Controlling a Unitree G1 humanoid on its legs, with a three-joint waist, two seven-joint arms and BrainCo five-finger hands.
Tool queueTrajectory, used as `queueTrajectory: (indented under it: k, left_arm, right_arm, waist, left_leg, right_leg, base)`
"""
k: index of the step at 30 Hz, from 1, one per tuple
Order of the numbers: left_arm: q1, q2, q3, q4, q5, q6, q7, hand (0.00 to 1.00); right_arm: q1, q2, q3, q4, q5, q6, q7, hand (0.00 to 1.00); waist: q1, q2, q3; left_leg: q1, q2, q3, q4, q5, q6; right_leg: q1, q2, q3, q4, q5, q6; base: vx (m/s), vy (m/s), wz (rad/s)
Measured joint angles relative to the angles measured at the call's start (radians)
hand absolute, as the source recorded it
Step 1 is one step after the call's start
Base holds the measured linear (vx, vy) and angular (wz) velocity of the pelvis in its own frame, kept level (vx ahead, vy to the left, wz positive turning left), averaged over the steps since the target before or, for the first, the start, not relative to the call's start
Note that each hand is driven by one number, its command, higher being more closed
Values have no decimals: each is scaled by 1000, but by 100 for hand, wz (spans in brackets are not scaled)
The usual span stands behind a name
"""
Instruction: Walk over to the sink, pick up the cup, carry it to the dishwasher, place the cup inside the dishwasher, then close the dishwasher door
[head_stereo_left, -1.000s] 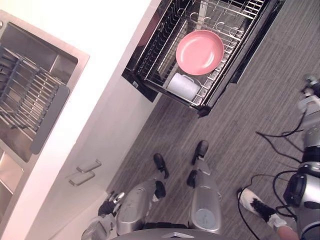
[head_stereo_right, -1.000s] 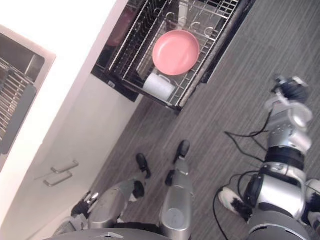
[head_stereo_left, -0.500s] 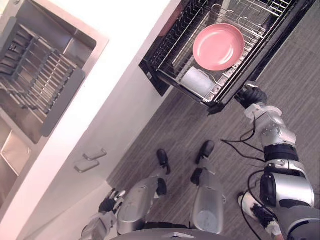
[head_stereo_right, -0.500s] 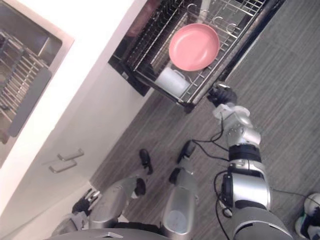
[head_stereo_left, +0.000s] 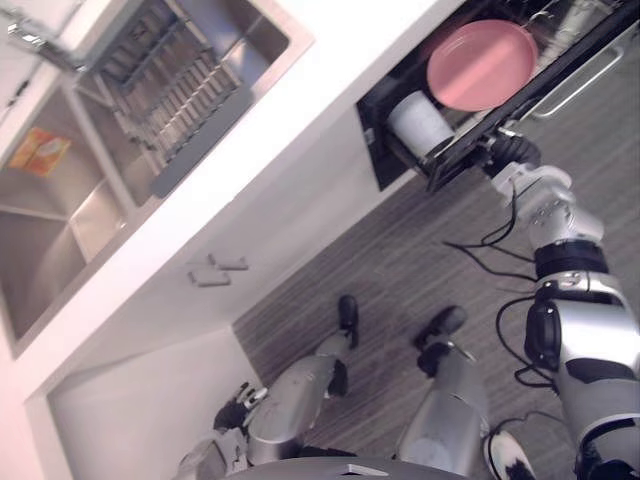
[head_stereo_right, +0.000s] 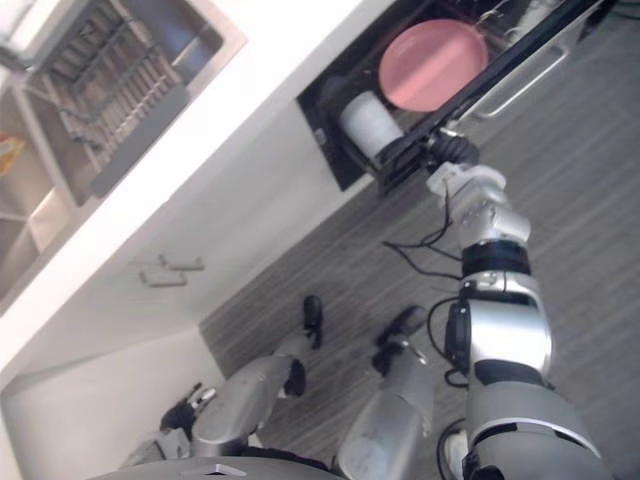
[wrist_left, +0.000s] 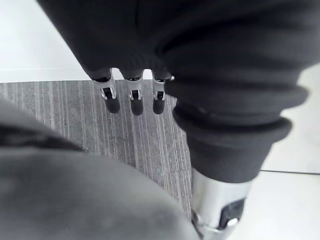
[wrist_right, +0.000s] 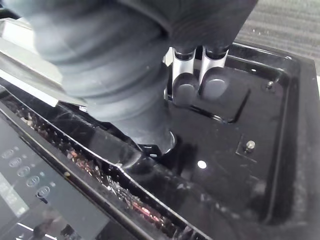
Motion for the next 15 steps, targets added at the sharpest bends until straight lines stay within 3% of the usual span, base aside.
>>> queueTrajectory:
  k: [4, 6, 10, 11, 15]
  left_arm:
    - [28, -13, -10, -1, 28, 2, -22, 0]
    - [33, -13, -10, -1, 50, 2, -27, 0]
    - [32, -13, -13, -7, 91, 1, -43, 0]
    - [32, -13, -14, -8, 110, 1, -51, 0]
    - [32, -12, -17, -18, 115, 5, -64, 0]
  right_arm:
    - [-45, -13, -18, 37, 119, -53, -48, 100]
    - [-51, -13, -64, 38, 187, -123, -74, 100]
    - [-133, -10, -83, 81, 202, -176, -98, 100]
    - [-148, -10, -85, 81, 200, -199, -98, 0]
    - [-153, -9, -89, 101, 200, -215, -91, 0]
  waist:
    - [42, 25, -19]
    - [73, 32, -25]
    - [114, 53, -42]
    - [131, 60, -51]
    - [142, 65, -55]
  left_leg:
    - [-33, -7, -47, 3, 24, 0]
    - [-41, -8, -60, 4, 29, -3]
    - [-72, -11, -78, 8, 38, 3]
    - [-82, -11, -81, 15, 38, 3]
    - [-96, -15, -82, 44, 35, 0]
  right_leg:
    - [-18, -47, -49, 83, -56, 3]
    - [-22, -61, -61, 111, -80, 3]
    - [-44, -74, -78, 138, -102, 1]
    - [-47, -76, -83, 142, -106, -3]
    - [-43, -82, -89, 145, -110, -3]
  base:
    - [-44, -115, 48]
    - [-13, -120, 35]
    - [2, -101, 18]
    - [14, -94, 11]
    - [23, -85, 7]
